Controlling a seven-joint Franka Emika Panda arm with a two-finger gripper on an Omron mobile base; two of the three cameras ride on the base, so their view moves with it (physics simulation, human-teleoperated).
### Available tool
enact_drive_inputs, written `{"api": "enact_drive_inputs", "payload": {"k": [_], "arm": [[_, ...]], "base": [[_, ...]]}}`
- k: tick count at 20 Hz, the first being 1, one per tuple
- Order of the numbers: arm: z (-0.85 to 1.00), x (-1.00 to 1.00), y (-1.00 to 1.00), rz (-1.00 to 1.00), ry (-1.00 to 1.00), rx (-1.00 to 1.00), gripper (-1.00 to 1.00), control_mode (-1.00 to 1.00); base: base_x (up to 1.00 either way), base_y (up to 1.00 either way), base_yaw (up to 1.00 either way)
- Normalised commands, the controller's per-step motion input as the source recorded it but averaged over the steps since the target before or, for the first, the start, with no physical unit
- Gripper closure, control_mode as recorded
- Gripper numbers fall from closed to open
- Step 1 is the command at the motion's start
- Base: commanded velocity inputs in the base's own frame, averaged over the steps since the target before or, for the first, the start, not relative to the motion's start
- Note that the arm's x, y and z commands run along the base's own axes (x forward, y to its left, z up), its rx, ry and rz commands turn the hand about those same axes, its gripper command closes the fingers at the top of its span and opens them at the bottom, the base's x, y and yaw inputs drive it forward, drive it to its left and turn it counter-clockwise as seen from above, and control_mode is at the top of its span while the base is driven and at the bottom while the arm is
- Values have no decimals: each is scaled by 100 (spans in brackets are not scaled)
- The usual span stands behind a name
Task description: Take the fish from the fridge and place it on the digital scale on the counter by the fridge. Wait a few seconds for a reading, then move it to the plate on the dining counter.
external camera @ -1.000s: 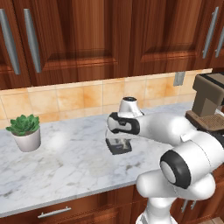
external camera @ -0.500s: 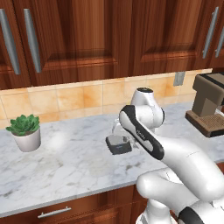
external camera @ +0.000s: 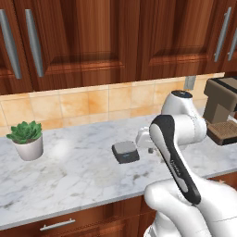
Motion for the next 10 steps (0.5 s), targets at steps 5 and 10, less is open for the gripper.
{"api": "enact_drive_inputs", "payload": {"k": [5,10], "arm": [[47,-34,-26,-6,-9,-2,100,-100],[4,-3,0,0,-3,0,100,-100]], "base": [[0,0,0],[0,0,0]]}}
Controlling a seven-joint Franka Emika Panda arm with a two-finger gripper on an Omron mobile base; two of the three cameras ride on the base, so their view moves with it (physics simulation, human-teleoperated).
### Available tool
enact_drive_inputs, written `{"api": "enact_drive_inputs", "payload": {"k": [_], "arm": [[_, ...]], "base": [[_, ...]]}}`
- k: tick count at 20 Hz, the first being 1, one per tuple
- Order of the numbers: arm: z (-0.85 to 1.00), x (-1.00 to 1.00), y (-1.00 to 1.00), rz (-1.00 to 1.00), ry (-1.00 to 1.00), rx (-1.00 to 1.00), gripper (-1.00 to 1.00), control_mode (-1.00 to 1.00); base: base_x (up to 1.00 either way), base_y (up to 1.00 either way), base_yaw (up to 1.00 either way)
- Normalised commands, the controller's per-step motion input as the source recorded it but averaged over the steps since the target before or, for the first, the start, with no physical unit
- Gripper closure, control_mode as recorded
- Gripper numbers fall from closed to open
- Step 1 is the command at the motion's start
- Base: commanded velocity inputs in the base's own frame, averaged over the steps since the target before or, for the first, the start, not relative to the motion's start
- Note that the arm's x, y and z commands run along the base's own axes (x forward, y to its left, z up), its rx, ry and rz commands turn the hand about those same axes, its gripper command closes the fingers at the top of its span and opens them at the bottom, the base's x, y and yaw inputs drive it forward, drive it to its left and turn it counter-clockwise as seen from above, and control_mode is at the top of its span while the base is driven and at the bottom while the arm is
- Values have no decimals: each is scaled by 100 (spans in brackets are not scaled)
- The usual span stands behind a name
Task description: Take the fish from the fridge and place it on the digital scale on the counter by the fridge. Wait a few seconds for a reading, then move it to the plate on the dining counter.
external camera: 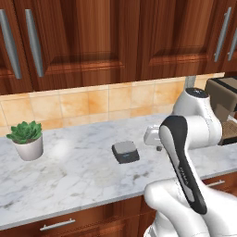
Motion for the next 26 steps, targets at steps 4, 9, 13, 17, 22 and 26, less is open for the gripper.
{"api": "enact_drive_inputs", "payload": {"k": [4,9,13,17,22,26], "arm": [[0,0,0,0,0,0,100,-100],[0,-3,0,0,0,0,100,100],[0,0,0,0,0,0,100,100],[0,0,0,0,0,0,100,100],[0,0,0,0,0,0,100,100],[0,0,0,0,0,0,100,100]], "base": [[0,0,0],[-76,-12,-29],[-99,-9,-60],[-62,-19,-68],[-50,0,-80],[-2,0,-98]]}}
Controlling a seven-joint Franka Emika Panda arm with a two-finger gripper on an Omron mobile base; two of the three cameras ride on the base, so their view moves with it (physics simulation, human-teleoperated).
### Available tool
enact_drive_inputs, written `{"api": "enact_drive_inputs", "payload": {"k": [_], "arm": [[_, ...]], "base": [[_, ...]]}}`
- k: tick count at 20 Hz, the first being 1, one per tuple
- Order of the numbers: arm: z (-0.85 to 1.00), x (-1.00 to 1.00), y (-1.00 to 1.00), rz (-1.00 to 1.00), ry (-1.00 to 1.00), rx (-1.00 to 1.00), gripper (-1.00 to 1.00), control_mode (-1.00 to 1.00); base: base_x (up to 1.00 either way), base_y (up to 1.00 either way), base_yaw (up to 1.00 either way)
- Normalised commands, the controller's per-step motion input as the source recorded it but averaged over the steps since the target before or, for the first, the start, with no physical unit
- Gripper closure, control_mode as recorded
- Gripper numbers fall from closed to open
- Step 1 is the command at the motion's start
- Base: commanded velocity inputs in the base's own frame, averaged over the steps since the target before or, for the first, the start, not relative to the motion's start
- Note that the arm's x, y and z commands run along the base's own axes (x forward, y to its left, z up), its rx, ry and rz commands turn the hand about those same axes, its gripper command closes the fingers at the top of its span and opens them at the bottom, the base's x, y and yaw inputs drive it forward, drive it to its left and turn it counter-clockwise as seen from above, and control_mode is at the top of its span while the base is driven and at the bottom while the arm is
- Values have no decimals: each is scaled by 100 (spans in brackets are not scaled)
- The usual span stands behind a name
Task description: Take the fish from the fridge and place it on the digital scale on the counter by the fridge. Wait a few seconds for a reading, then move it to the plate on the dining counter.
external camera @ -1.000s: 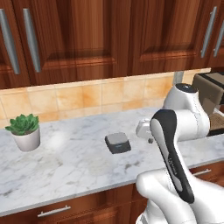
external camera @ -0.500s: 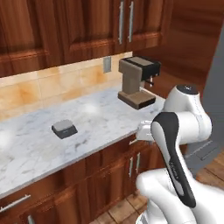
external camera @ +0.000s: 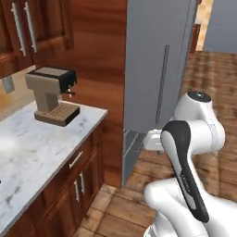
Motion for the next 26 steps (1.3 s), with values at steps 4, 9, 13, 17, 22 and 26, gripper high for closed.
{"api": "enact_drive_inputs", "payload": {"k": [4,9,13,17,22,26], "arm": [[0,0,0,0,0,0,100,100],[0,0,0,0,0,0,100,100],[0,0,0,0,0,0,100,100],[0,0,0,0,0,0,100,100],[0,0,0,0,0,0,100,100],[0,0,0,0,0,0,100,100]], "base": [[0,0,-100],[0,0,-99],[11,-32,-82],[75,-43,-33],[97,-95,6],[84,-100,0]]}}
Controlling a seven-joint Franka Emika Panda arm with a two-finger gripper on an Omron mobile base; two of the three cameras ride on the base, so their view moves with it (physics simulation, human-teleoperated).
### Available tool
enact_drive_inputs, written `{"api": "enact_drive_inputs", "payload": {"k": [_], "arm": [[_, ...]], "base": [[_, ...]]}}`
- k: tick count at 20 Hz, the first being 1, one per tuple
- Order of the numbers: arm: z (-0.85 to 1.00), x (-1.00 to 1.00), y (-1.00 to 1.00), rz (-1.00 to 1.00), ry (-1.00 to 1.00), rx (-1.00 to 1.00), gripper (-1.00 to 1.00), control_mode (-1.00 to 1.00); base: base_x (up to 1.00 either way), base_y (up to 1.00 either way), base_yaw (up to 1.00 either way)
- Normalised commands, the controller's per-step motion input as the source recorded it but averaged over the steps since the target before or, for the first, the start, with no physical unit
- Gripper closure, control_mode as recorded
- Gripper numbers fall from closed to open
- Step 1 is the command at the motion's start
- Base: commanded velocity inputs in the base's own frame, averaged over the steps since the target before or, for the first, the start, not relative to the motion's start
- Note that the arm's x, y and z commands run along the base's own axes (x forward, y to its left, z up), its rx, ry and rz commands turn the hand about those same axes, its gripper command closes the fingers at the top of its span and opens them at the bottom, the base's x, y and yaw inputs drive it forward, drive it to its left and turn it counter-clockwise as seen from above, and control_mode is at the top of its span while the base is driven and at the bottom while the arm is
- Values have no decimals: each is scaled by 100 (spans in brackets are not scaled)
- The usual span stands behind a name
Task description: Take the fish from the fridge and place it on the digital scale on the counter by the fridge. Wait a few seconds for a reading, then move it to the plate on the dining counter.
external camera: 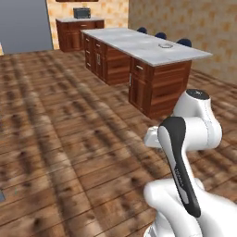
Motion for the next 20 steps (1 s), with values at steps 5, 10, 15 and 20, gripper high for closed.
{"api": "enact_drive_inputs", "payload": {"k": [5,10,15,20], "arm": [[0,0,0,0,0,0,100,100],[0,0,0,0,0,0,100,100],[0,0,0,0,0,0,100,100],[0,0,0,0,0,0,100,100]], "base": [[92,-100,0],[87,-100,0],[98,-100,0],[100,-100,0]]}}
